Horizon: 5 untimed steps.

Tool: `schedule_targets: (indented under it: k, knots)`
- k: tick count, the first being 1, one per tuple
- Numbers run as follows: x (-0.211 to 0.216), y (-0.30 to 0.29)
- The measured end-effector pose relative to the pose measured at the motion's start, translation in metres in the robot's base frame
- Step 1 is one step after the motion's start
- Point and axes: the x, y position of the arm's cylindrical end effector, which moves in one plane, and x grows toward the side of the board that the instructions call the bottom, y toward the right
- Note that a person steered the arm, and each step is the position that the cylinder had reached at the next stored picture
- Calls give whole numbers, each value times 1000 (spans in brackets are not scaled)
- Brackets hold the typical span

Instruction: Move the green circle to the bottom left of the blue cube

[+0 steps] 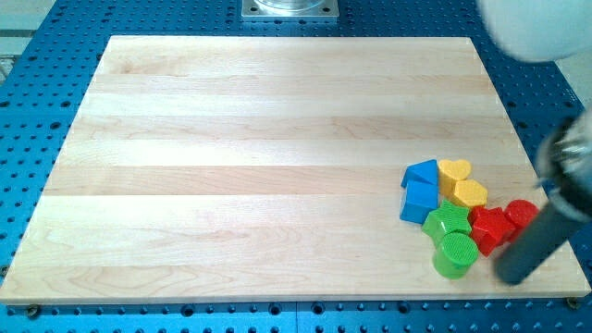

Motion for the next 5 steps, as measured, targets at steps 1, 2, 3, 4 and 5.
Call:
schedule_targets:
  k: [1, 2, 3, 4, 5]
  knots:
    - [4, -60]
    - [-11, -61]
    - [-24, -59]
    - [3, -59]
    - [-6, -40]
